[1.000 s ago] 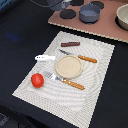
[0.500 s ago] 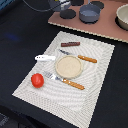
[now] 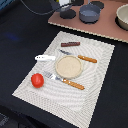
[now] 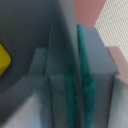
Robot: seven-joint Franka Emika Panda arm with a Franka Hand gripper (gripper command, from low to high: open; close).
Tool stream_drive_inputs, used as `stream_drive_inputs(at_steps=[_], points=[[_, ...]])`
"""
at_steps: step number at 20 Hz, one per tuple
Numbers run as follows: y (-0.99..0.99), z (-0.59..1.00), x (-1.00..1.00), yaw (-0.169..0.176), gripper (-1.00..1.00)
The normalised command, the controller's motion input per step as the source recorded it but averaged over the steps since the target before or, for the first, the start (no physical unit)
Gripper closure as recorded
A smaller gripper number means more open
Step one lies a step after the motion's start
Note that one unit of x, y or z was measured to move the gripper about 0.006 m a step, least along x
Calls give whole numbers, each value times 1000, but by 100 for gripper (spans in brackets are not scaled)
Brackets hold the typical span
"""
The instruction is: Interact with the objects in diverse but meaningful ways.
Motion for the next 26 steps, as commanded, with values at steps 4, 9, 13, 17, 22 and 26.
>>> stream_drive_inputs(at_steps=[4,9,13,17,22,26], points=[[493,140,563,-46,100],[466,151,613,-50,100],[438,130,627,-52,100],[329,34,478,-46,100],[107,-12,112,0,100],[48,-54,11,0,100]])
